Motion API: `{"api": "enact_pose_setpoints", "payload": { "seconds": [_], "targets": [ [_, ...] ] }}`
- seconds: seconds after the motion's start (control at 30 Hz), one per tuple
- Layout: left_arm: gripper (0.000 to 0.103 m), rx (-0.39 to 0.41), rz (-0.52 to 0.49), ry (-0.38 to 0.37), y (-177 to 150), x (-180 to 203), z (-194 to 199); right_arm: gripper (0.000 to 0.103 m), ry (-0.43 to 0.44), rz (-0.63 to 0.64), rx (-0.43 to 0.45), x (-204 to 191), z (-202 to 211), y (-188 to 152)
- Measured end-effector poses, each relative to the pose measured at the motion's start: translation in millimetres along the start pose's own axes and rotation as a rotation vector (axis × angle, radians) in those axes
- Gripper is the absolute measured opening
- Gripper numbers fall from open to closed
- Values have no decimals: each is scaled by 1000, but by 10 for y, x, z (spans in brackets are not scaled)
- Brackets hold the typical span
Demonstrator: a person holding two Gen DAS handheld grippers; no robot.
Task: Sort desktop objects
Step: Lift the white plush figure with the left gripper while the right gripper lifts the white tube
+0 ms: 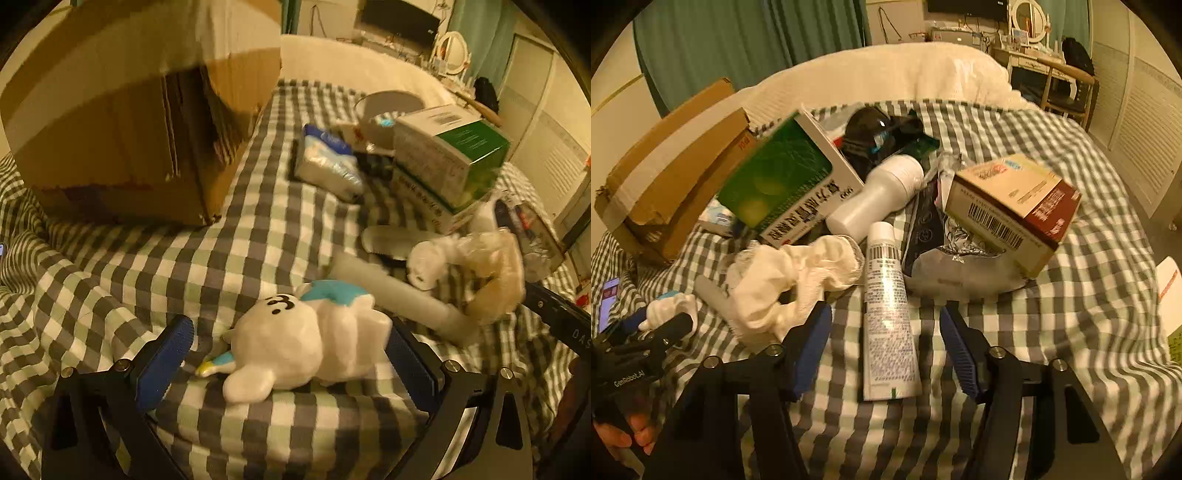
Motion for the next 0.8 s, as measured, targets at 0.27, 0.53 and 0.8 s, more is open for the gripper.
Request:
{"api": "enact_pose_setpoints", "payload": {
  "seconds": [0.27,0.53,0.8],
  "targets": [
    [79,50,-33,56,49,3,-20,41,58,-55,-12,140,-169,-54],
    [79,71,-1,16,104,3,42,29,51,-31,-7,115,-190,-53],
    [79,139,14,-7,158,-46,344,26,-22,9,19,-24,198,-97]
  ]
}}
Point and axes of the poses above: each gripper's, at about its wrist camera, not at the fingertips, and z roughly against the way its jaws point, x to its right, y to its top, the point moved 8 cm from there along -z, roughly the way its jaws point, and after that the axes turned 7 degrees about y, right-handed, at the moved point
